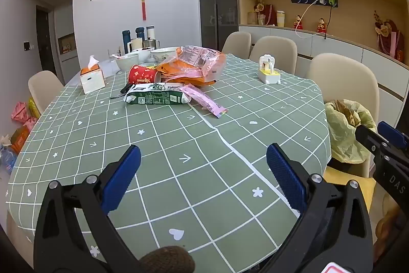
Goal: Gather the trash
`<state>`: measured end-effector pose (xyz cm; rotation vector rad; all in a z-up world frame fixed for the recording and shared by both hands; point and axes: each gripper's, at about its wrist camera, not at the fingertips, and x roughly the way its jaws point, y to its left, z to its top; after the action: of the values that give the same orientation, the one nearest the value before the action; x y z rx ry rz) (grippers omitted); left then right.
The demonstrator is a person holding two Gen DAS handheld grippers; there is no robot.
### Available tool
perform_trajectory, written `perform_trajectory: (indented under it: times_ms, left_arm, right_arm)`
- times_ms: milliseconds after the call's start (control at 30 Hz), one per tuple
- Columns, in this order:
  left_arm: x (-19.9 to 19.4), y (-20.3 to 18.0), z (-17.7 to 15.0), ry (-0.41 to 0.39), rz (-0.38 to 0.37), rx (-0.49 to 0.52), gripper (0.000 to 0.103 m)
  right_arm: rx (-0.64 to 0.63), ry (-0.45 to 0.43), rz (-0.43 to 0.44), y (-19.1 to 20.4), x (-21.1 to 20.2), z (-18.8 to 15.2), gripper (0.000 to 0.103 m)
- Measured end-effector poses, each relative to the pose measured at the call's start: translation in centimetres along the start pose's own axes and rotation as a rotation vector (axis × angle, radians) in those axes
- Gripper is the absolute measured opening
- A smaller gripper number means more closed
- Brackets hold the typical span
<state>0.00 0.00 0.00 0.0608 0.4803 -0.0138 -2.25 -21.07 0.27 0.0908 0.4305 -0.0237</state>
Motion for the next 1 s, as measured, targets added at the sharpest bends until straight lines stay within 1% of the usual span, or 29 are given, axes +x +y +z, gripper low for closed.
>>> perform_trajectory:
  times_ms: [467,600,700,1000]
  left_arm:
    - [0.03,0.31,-0.21,-0.003,0.002,0.002,0.094]
    - [0.31,0.59,0.2,0.005,-0.001,0.001,0.094]
    - [0.43,0.4,-0.3,0.008,0.001,0.002,0.094]
    - [0.48,0.45,-0.34,0.007,0.002,-0.002,0.094]
  right_arm:
    - [-0.01,-0.001,-0.003,0.23,0.18,-0.18,0.062]
    - [-0.011,0.002,0.0,0.3,0.24,-0.2,0.062]
    - [-0.013,0.003,0.002,0.3,0.25,-0.18,0.062]
    - [-0.019,0.005,0.003,0.61,0.36,-0.3,0.062]
